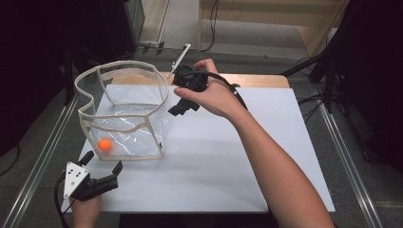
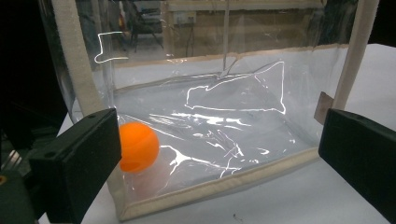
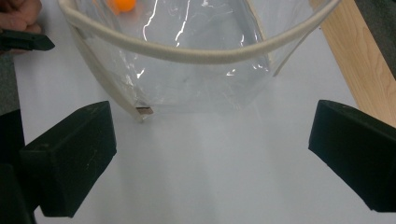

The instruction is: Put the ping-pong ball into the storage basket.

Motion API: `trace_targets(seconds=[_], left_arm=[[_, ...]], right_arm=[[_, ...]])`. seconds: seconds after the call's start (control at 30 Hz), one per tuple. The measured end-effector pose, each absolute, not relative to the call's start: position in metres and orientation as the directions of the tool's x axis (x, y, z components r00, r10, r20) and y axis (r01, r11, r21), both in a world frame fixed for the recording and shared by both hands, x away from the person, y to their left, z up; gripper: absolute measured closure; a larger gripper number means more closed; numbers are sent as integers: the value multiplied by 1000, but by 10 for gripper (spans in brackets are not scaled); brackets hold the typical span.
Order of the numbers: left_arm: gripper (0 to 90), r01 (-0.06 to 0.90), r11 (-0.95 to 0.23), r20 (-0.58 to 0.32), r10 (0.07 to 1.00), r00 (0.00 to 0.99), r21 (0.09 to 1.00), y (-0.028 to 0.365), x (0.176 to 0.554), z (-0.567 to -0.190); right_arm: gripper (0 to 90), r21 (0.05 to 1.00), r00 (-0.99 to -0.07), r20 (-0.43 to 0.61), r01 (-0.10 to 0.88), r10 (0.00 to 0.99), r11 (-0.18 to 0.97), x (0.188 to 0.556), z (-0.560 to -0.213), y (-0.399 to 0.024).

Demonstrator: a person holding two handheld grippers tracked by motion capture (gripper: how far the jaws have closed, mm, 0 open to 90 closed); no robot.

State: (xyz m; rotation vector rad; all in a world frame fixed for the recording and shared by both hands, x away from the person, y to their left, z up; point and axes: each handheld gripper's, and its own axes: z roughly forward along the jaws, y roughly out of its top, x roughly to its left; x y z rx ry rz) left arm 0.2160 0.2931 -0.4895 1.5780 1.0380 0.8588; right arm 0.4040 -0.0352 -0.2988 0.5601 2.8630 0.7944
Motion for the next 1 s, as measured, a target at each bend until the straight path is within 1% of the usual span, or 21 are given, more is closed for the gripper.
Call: trace_targets(seconds=[0.5,0.63,1.0], left_arm=[[0,203,-112,28,927,375,973,293,216,-489],[0,203,-111,27,927,374,973,293,216,-489],[0,202,-113,30,927,375,973,293,216,-489]], right_arm=[[0,515,-927,-28,307,374,800,396,-317,-40],[0,502,-924,-23,320,382,804,393,-324,-42],[0,504,-918,-7,338,395,795,390,-339,-51]])
